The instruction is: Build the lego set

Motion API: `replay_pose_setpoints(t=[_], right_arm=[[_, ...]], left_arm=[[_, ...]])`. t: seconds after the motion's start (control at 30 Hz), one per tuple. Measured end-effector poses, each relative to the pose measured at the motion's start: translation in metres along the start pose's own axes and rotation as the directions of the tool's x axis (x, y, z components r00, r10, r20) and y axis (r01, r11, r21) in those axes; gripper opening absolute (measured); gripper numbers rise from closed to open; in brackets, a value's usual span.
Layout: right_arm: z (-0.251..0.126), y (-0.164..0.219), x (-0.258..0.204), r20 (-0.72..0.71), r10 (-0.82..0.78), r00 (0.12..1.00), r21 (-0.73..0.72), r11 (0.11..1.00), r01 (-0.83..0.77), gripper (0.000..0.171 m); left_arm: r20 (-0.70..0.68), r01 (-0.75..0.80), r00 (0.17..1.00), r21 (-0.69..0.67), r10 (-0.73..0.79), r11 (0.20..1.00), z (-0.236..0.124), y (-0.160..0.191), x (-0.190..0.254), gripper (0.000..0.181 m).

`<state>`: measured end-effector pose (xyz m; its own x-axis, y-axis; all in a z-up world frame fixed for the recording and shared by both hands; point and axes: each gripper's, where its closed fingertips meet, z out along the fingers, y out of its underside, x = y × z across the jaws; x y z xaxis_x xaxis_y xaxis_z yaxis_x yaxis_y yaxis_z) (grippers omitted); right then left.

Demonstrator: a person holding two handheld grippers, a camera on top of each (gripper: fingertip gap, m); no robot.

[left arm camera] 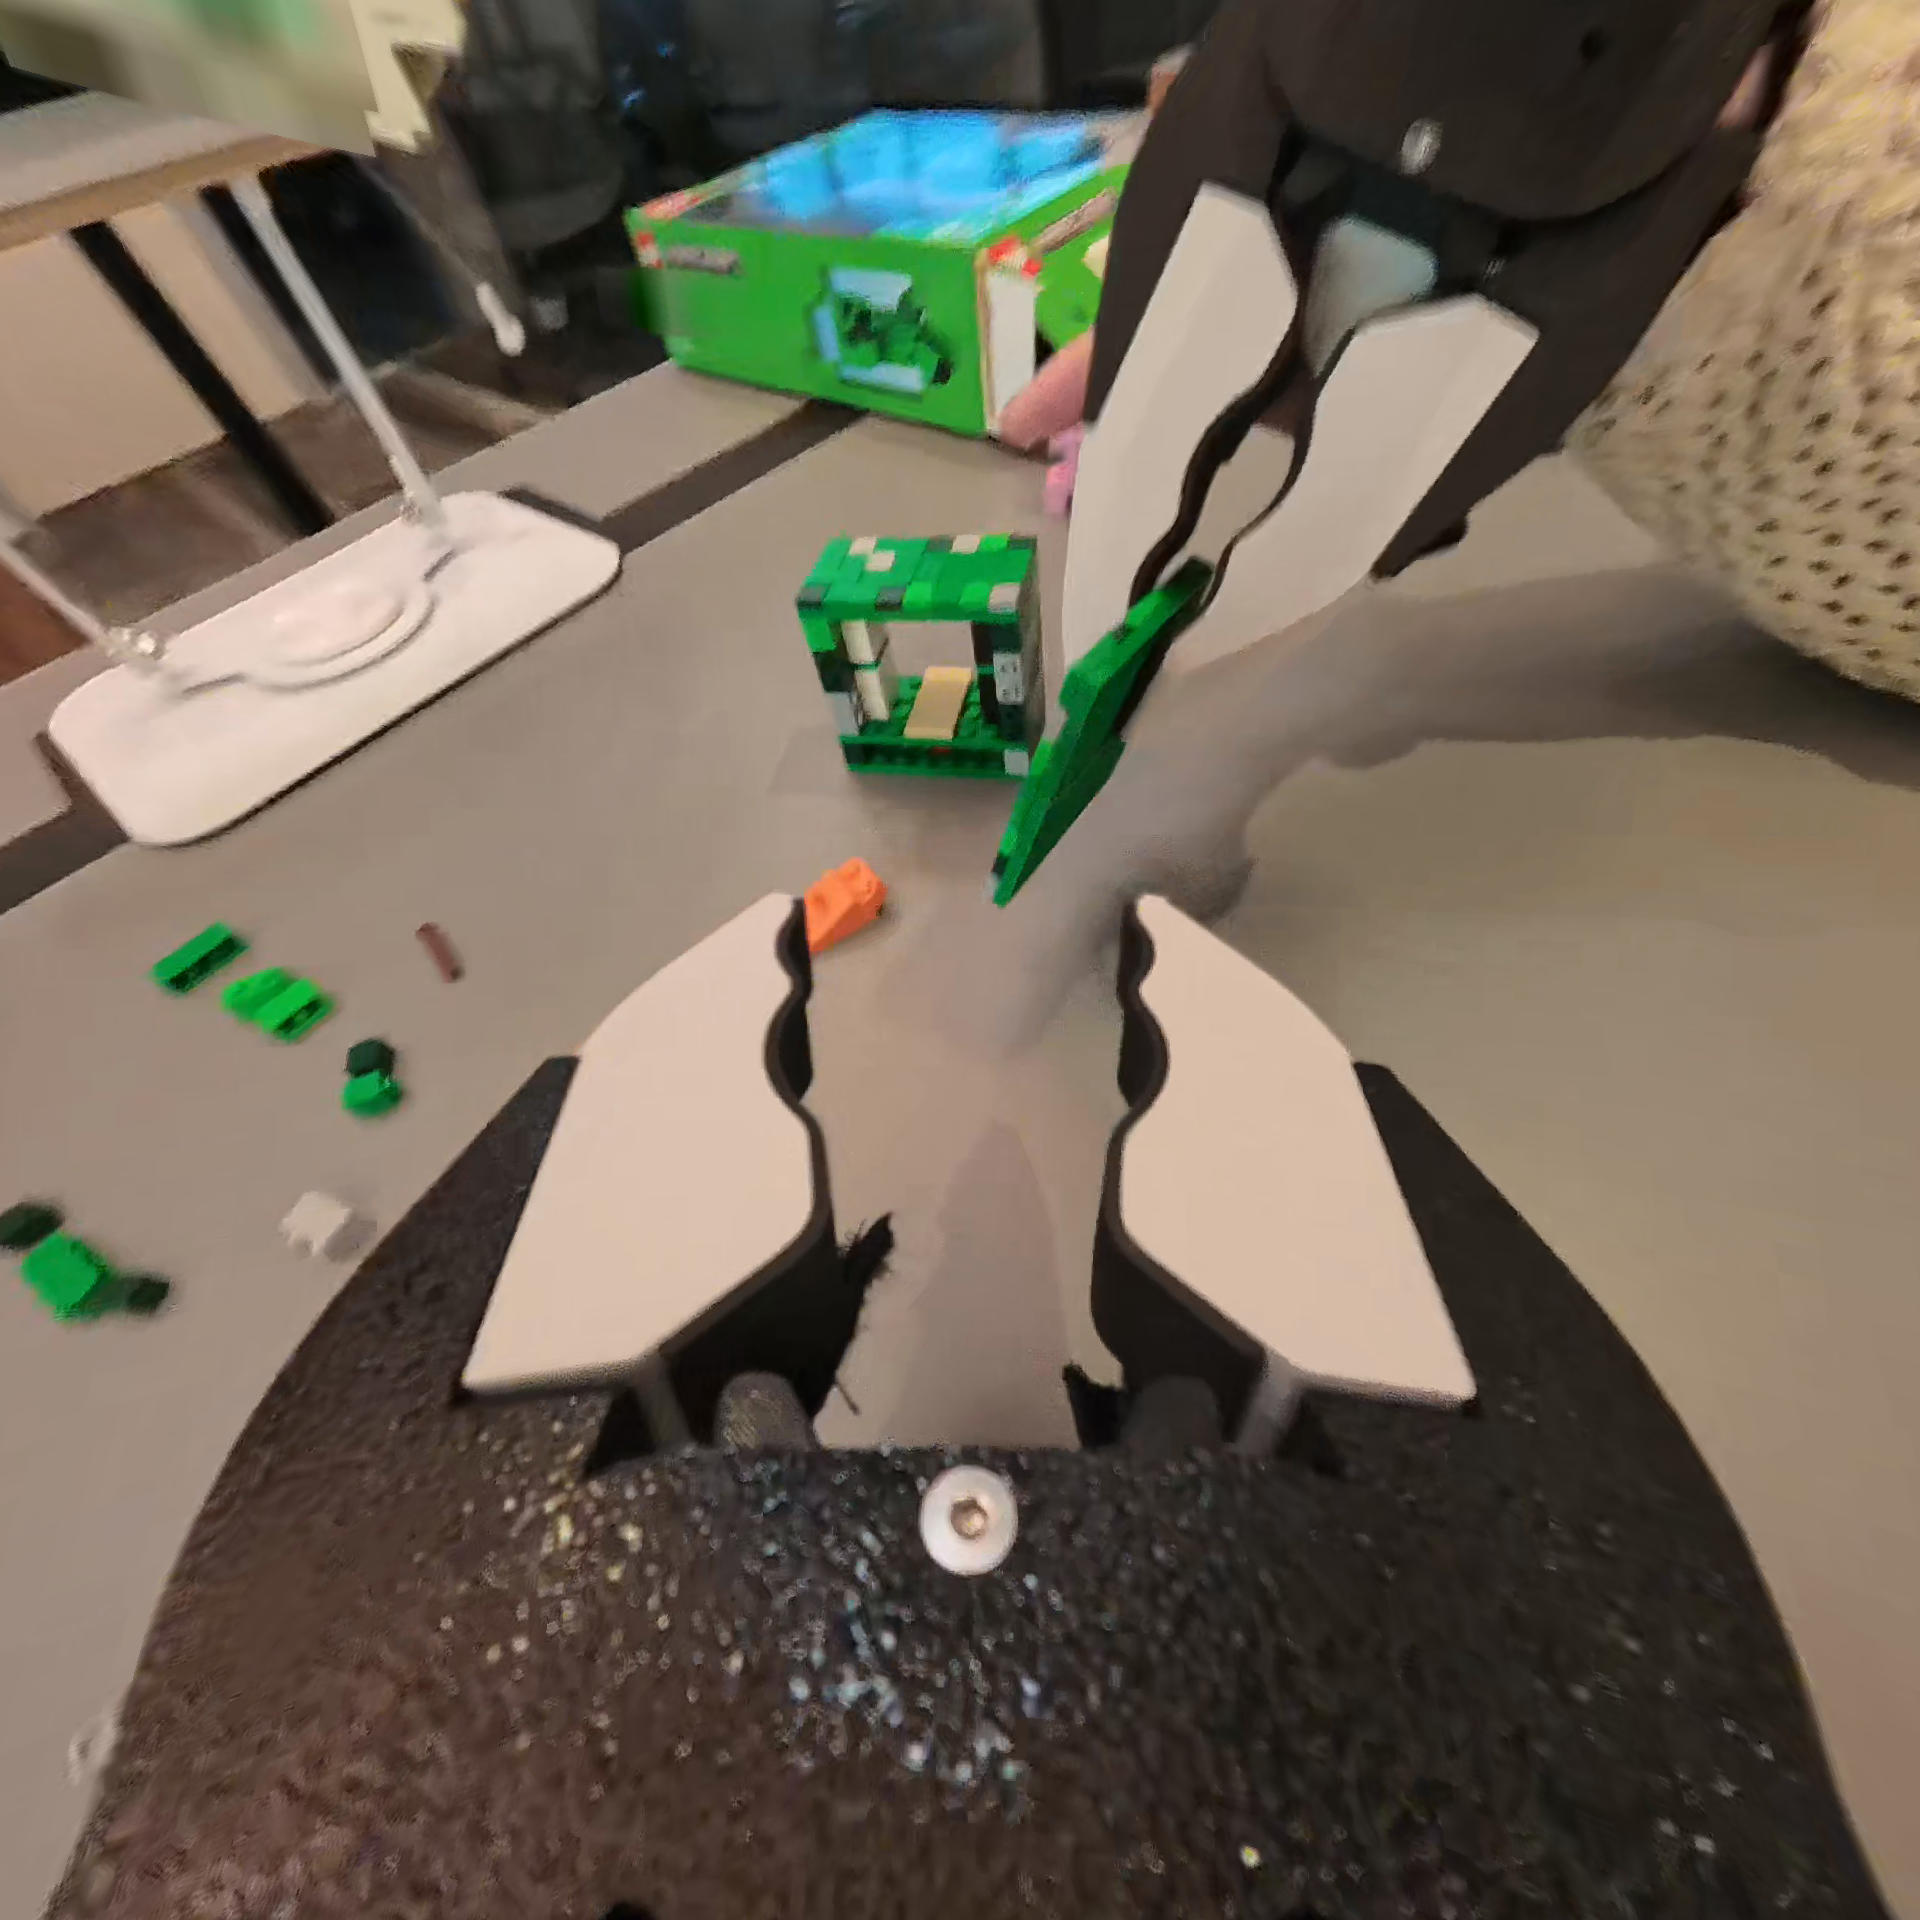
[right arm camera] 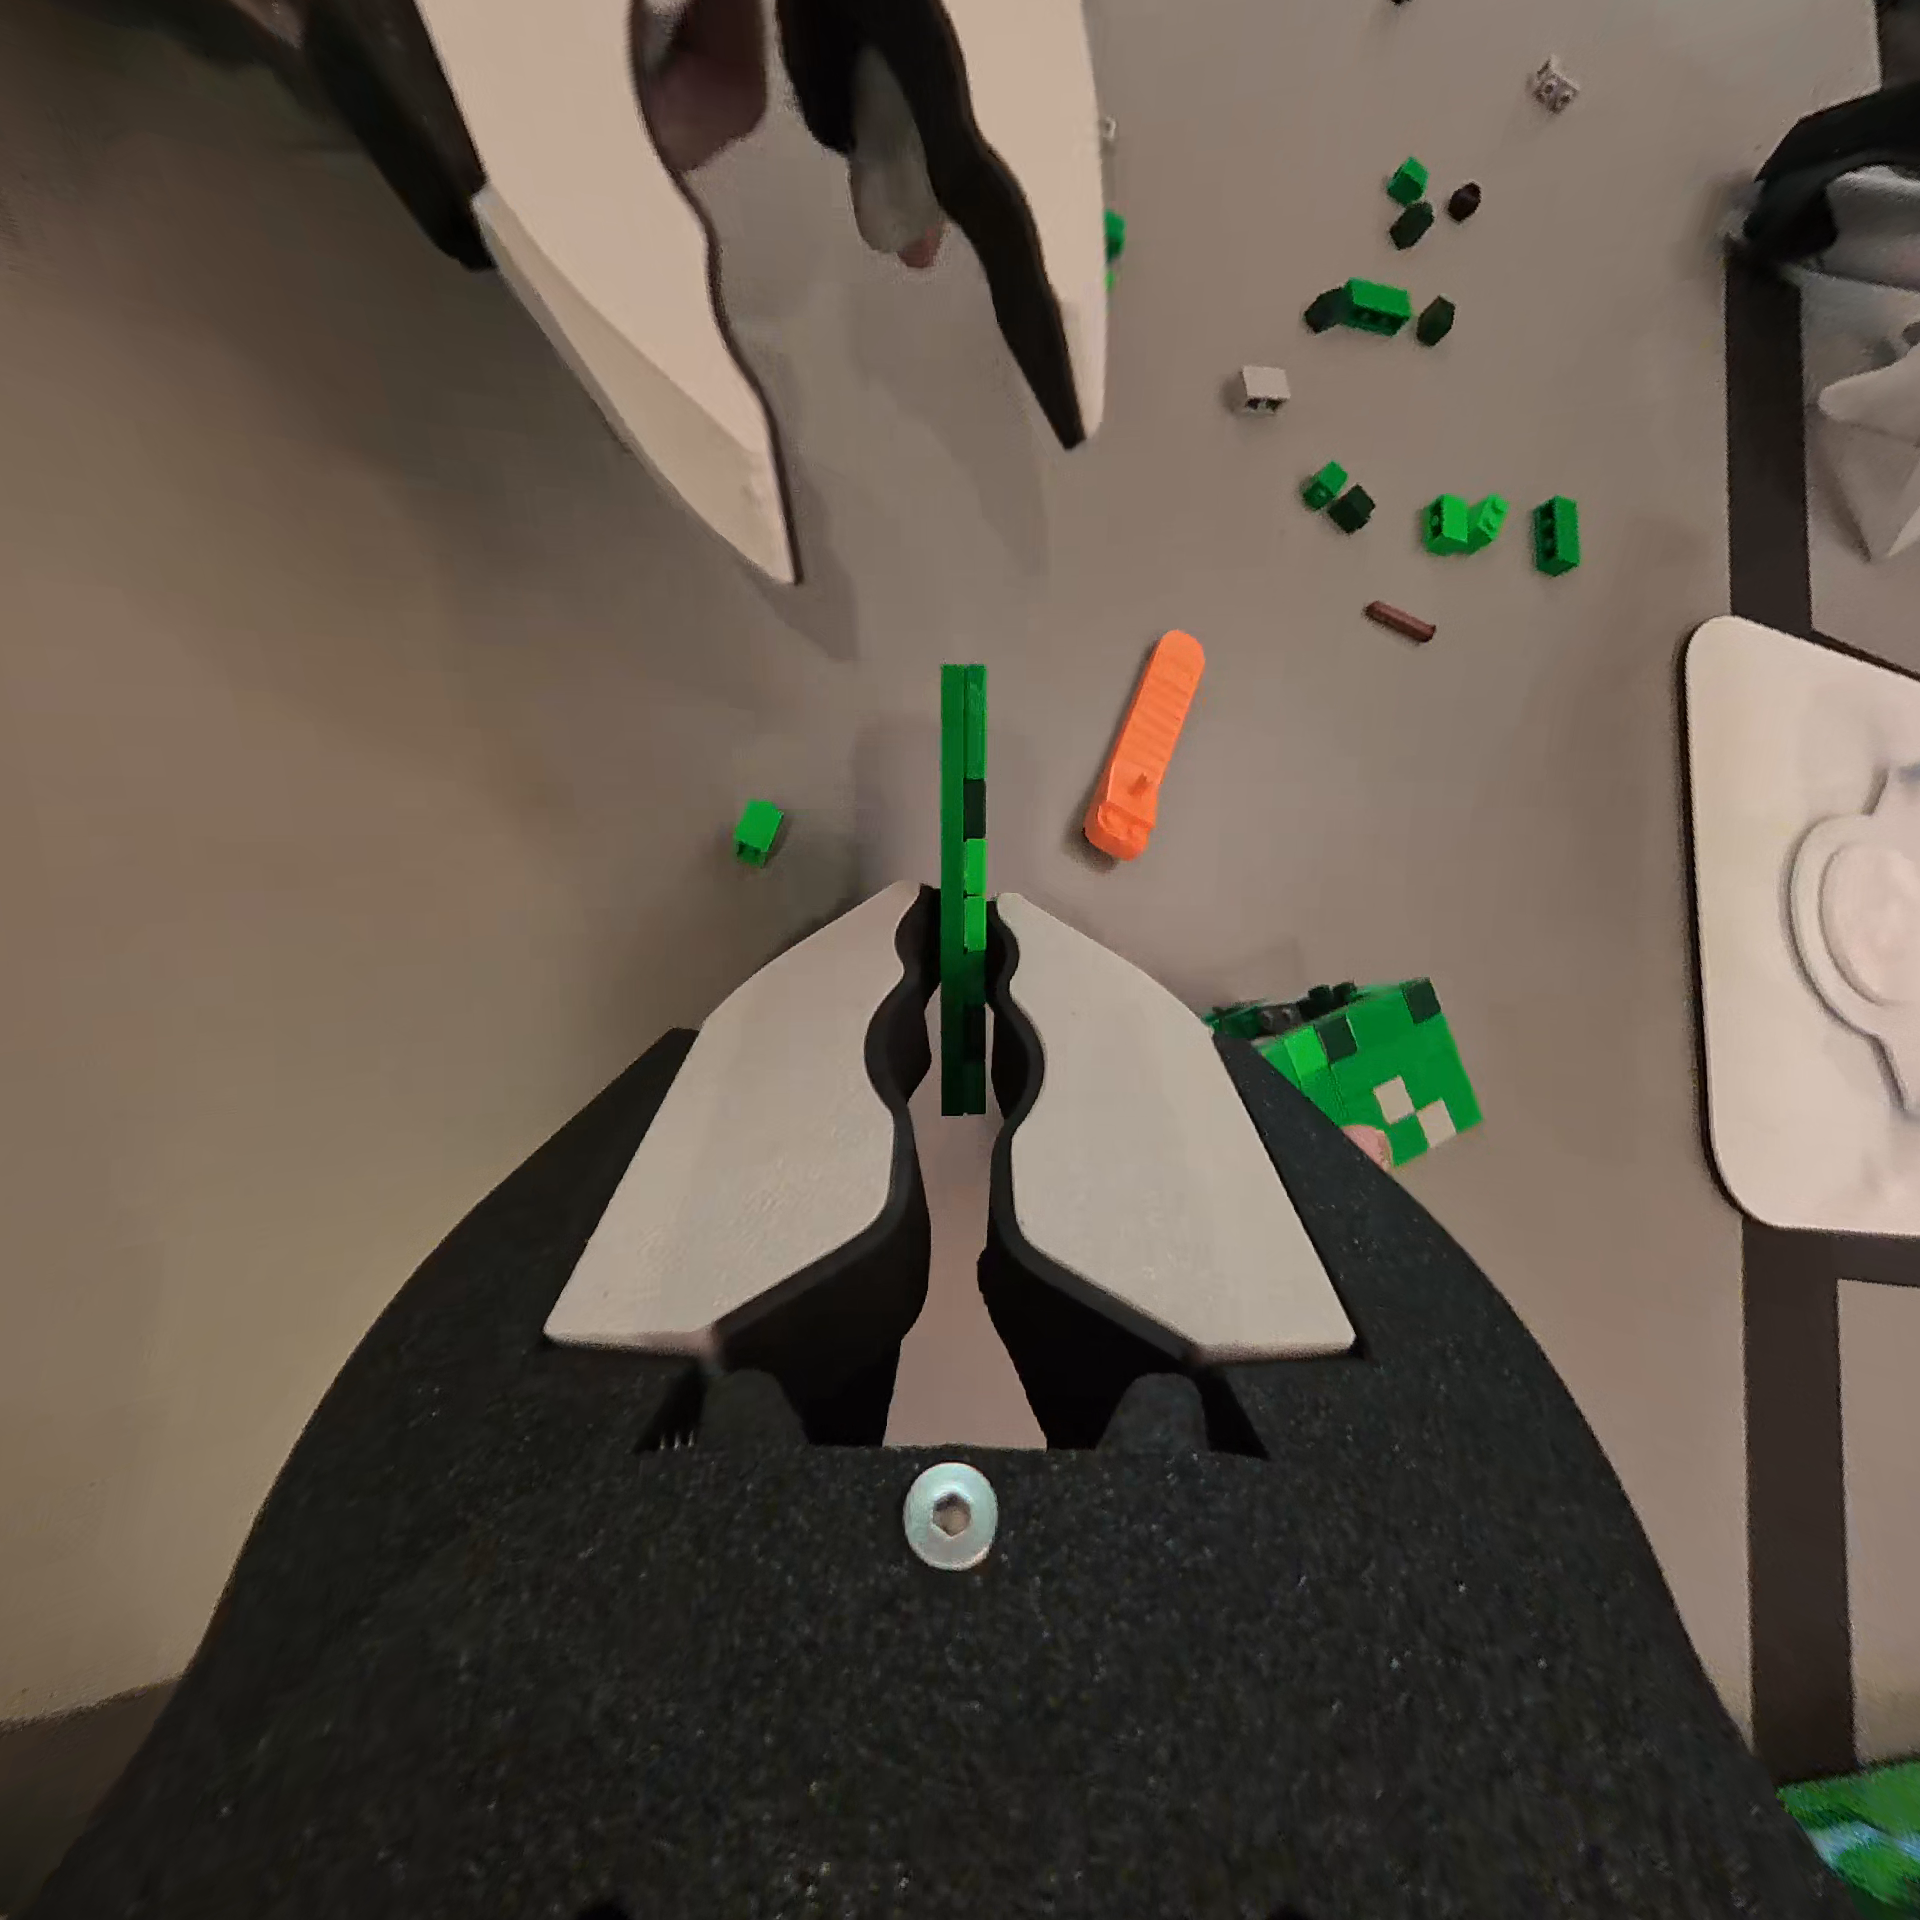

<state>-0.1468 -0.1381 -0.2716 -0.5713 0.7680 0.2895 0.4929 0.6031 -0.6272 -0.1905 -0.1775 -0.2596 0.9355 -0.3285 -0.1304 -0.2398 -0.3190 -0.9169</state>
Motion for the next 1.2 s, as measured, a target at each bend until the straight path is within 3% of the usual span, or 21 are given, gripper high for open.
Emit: replay_pose_setpoints(t=[0.2,0.3,0.47,0.77,0.87,1.03,1.2], right_arm=[[-0.012,0.01,0.007,0.02,0.03,0.999,-0.055,0.998,-0.029,0.006],[-0.02,0.013,0.013,0.003,0.015,1.0,-0.079,0.997,-0.015,0.006],[-0.031,0.009,0.013,0.051,0.021,0.998,-0.034,0.999,-0.019,0.006],[-0.027,0.012,0.003,0.133,0.023,0.991,-0.044,0.999,-0.017,0.006],[-0.022,0.015,-0.003,0.154,0.011,0.988,-0.071,0.997,0.0,0.006],[-0.015,0.02,-0.016,0.212,0.024,0.977,-0.12,0.993,0.002,0.006],[-0.006,0.028,-0.026,0.263,0.036,0.964,-0.174,0.985,0.011,0.006]], left_arm=[[0.112,-0.005,0.993,-0.282,0.038,0.959,0.019,0.036,0.027,0.073],[0.101,0.015,0.995,-0.281,0.014,0.96,0.027,0.038,0.04,0.054],[0.095,0.075,0.994,-0.272,-0.051,0.959,0.038,0.038,0.046,0.037],[0.078,-0.056,0.993,-0.354,0.089,0.933,0.043,0.049,0.045,0.018],[0.005,-0.115,0.992,-0.349,0.125,0.93,0.044,0.048,0.048,0.013],[-0.347,-0.325,0.907,-0.223,0.237,0.919,0.039,0.046,0.079,0.013],[-0.462,-0.296,0.869,-0.199,0.177,0.934,0.037,0.047,0.084,0.02]])
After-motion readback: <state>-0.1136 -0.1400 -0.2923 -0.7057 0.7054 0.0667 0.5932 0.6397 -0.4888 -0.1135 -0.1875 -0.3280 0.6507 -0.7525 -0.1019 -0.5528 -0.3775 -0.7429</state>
